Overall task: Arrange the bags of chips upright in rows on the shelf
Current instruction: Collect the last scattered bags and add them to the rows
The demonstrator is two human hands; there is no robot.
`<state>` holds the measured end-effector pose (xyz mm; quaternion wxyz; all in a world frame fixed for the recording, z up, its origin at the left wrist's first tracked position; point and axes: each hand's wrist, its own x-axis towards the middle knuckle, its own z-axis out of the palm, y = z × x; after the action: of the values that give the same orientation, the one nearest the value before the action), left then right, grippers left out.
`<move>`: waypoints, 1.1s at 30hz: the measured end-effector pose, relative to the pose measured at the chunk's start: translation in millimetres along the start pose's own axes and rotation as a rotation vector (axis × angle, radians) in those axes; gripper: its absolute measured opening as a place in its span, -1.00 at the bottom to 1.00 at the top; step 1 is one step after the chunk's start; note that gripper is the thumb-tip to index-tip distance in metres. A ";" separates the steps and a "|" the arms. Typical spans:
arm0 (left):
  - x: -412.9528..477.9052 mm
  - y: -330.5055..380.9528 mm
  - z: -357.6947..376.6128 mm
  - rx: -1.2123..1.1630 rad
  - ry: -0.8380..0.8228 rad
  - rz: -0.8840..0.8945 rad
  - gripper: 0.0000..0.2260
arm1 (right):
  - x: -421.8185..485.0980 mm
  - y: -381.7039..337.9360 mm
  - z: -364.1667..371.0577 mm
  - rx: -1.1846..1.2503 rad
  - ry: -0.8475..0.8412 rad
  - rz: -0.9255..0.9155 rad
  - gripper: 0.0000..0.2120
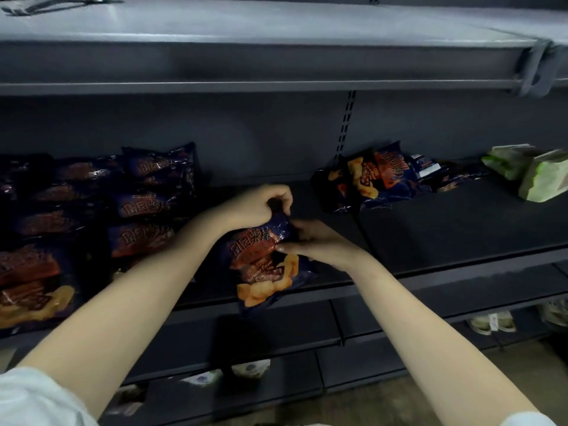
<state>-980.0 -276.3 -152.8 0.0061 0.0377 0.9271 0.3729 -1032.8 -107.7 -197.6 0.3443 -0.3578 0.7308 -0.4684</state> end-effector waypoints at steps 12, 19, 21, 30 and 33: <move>-32.7 -11.7 11.4 0.158 0.719 0.122 -0.72 | 62.5 6.3 -18.9 0.301 0.502 -0.018 -0.71; -49.3 -31.1 72.7 0.265 0.417 -0.111 -0.71 | 139.9 -9.1 -25.3 0.258 0.509 -0.014 -0.78; -51.5 -43.6 85.9 0.287 0.360 -0.192 -0.69 | 158.9 -15.3 -16.5 0.219 0.492 -0.007 -0.79; -65.0 -55.7 102.4 0.348 0.304 -0.257 -0.65 | 197.0 -18.0 26.4 0.134 0.544 -0.054 -0.74; -66.2 -56.7 104.4 0.344 0.322 -0.245 -0.65 | 199.7 -16.3 31.2 0.130 0.567 -0.049 -0.70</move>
<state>-913.6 -249.9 -268.5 -0.1029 -0.1343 0.9635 0.2074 -1104.6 -295.1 -226.0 0.1368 -0.2075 0.7575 -0.6036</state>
